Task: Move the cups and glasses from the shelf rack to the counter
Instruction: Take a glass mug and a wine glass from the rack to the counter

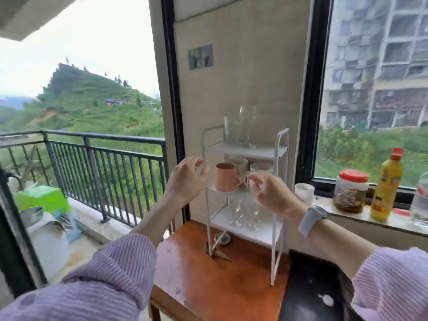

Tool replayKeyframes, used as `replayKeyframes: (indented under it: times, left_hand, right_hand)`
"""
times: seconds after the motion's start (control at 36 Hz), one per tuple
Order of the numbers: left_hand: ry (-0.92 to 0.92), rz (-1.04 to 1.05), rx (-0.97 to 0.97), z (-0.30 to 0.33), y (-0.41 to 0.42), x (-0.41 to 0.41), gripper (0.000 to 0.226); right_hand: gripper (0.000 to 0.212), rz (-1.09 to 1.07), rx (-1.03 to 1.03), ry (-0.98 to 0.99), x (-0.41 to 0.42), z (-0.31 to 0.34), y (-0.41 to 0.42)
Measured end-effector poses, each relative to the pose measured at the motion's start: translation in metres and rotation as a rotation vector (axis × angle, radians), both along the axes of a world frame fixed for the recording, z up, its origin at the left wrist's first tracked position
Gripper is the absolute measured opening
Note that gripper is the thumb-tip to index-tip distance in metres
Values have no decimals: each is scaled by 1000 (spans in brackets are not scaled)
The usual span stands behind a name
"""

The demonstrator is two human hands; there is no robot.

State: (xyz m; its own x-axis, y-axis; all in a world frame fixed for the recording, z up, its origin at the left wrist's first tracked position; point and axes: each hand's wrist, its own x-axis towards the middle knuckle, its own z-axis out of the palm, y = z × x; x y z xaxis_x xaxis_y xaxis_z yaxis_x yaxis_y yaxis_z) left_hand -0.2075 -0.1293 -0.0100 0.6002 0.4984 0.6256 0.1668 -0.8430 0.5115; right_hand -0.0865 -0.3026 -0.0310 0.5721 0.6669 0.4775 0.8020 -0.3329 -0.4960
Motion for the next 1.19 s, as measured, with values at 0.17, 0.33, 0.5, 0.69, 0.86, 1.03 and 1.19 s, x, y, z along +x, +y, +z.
replayKeyframes:
  times: [0.17, 0.33, 0.5, 0.69, 0.86, 1.03, 1.19]
  left_hand:
    - [-72, -107, -28, 19, 67, 84, 27]
    - [-24, -248, -53, 25, 117, 165, 37]
    - [-50, -282, -85, 34, 151, 242, 55]
    - [-20, -386, -230, 38, 170, 312, 67]
    - [-102, -370, -319, 38, 174, 351, 80]
    - [-134, -412, -383, 33, 177, 368, 99]
    - [-208, -397, -341, 37, 172, 365, 94]
  right_hand:
    - [34, -141, 127, 47, 66, 23, 59]
    - [45, -289, 250, 139, 130, 46, 113]
    - [62, -403, 389, 271, 192, 73, 165]
    - [71, -230, 597, 357, 237, 84, 203]
    - [65, -259, 619, 347, 256, 81, 207]
    - [33, -204, 666, 376, 254, 82, 200]
    - [29, -210, 707, 438, 243, 85, 191]
